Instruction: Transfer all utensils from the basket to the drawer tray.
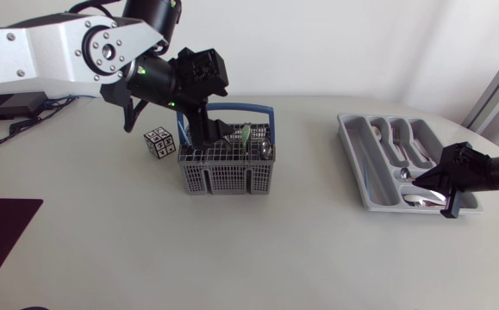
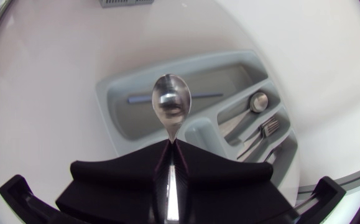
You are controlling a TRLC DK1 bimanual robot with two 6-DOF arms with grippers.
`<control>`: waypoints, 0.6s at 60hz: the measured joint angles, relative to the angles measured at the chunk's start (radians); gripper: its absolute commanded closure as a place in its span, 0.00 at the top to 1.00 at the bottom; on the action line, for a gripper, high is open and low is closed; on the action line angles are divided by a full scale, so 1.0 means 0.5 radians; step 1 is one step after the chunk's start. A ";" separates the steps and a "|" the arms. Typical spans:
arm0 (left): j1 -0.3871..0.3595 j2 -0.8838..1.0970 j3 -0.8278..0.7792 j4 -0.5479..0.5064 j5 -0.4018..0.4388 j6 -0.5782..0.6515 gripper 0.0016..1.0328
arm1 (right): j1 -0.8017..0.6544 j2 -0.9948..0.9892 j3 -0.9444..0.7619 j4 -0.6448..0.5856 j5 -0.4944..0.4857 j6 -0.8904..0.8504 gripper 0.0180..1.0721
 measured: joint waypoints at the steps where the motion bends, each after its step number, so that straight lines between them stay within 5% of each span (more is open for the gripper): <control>1: 0.002 0.000 -0.009 0.001 0.000 0.024 0.94 | -0.015 0.027 0.017 -0.005 0.011 -0.034 0.10; 14: 0.011 0.025 -0.089 0.000 0.000 0.249 0.94 | -0.142 0.288 0.085 0.007 0.189 -0.431 0.13; 26: 0.008 0.078 -0.092 0.002 -0.002 0.374 0.94 | -0.152 0.298 0.069 0.205 0.236 -0.513 0.51; 36: -0.019 0.128 -0.092 0.017 -0.041 0.478 0.90 | -0.137 0.117 -0.002 0.210 0.204 -0.401 0.68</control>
